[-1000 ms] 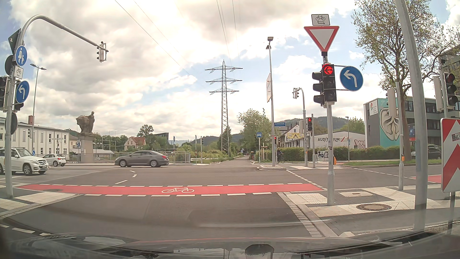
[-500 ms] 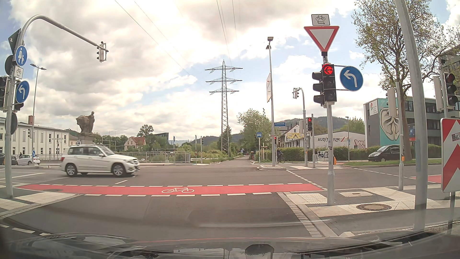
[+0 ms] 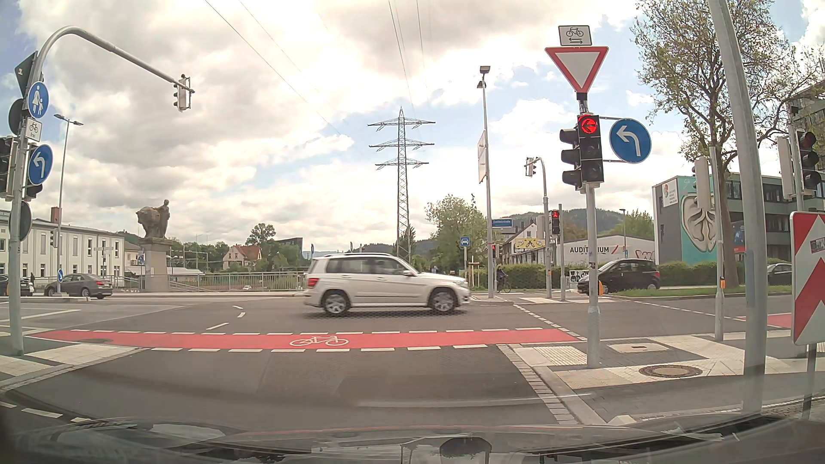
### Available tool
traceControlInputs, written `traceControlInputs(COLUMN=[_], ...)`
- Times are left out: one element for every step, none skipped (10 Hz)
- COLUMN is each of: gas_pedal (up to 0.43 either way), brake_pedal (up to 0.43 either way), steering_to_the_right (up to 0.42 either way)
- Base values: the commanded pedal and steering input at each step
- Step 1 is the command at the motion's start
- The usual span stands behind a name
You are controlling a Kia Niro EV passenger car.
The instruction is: Follow the waypoints while adhering to traffic rules and regulations
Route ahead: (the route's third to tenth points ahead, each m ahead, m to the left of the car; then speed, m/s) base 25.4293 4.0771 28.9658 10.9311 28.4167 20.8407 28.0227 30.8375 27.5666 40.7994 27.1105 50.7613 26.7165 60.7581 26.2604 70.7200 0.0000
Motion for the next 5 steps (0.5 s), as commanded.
traceControlInputs(gas_pedal=[0.000, 0.000, 0.000, 0.000, 0.000], brake_pedal=[0.250, 0.256, 0.250, 0.250, 0.250], steering_to_the_right=[-0.004, -0.004, -0.004, -0.004, -0.004])
